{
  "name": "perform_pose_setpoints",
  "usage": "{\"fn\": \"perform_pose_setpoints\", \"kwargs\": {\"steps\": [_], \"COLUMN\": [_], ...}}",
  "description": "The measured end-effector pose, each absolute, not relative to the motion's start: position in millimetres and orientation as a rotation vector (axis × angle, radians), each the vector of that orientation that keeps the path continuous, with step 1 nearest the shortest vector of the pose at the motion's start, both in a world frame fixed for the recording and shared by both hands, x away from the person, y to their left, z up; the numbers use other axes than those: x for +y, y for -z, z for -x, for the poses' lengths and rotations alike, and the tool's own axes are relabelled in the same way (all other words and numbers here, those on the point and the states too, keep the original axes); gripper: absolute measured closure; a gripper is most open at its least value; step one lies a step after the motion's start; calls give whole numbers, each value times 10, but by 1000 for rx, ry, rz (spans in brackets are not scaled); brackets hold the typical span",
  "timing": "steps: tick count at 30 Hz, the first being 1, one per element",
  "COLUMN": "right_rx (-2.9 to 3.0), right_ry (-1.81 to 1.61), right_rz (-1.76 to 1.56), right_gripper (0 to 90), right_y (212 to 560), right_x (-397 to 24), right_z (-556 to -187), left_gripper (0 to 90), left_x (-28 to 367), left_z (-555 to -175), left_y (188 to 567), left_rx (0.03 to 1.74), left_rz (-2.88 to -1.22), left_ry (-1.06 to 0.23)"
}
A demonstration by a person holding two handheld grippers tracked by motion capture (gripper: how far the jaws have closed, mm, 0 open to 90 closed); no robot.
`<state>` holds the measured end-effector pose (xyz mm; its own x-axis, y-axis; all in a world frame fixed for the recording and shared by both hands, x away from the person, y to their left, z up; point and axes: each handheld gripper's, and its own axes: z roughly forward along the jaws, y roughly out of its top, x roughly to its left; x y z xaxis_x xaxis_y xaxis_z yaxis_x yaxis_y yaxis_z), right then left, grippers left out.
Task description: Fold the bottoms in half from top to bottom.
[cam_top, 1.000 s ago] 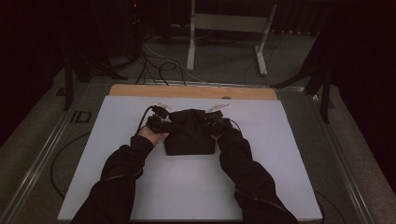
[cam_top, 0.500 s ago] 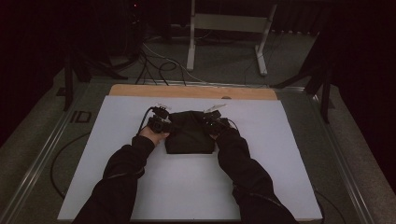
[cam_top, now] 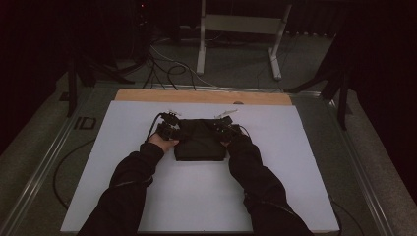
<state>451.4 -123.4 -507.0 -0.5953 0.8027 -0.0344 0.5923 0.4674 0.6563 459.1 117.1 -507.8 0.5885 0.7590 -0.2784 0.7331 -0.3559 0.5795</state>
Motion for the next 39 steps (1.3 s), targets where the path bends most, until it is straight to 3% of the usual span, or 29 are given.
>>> {"fn": "perform_pose_setpoints", "kwargs": {"steps": [6, 9, 10, 11, 17, 18, 22, 24, 31, 39], "right_rx": [2358, 2344, 2344, 2352, 2368, 2354, 2348, 2371, 2377, 2374], "right_ry": [-846, -821, -821, -831, -845, -865, -893, -942, -1017, -1026], "right_rz": [-1174, -1169, -1169, -1188, -1220, -1235, -1232, -1222, -1192, -1128], "right_gripper": [692, 567, 567, 460, 317, 243, 190, 121, 94, 93], "right_y": [5075, 5051, 5051, 5037, 5023, 5001, 4953, 4913, 4818, 4698], "right_x": [-1234, -1246, -1246, -1274, -1309, -1329, -1342, -1350, -1341, -1296], "right_z": [-4522, -4517, -4517, -4522, -4529, -4524, -4508, -4485, -4438, -4401], "left_gripper": [544, 434, 401, 345, 240, 170, 118, 109, 0, 0], "left_x": [1137, 1132, 1132, 1134, 1130, 1139, 1157, 1156, 1140, 1154], "left_z": [-4595, -4594, -4594, -4587, -4551, -4552, -4528, -4490, -4397, -4333], "left_y": [5063, 5032, 5032, 5013, 4948, 4936, 4894, 4849, 4698, 4576], "left_rx": [1194, 1222, 1222, 1223, 1217, 1219, 1180, 1136, 1044, 971], "left_rz": [-2183, -2208, -2208, -2205, -2190, -2180, -2156, -2149, -2153, -2161], "left_ry": [-90, -106, -106, -98, -141, -128, -94, -86, -88, -79]}}
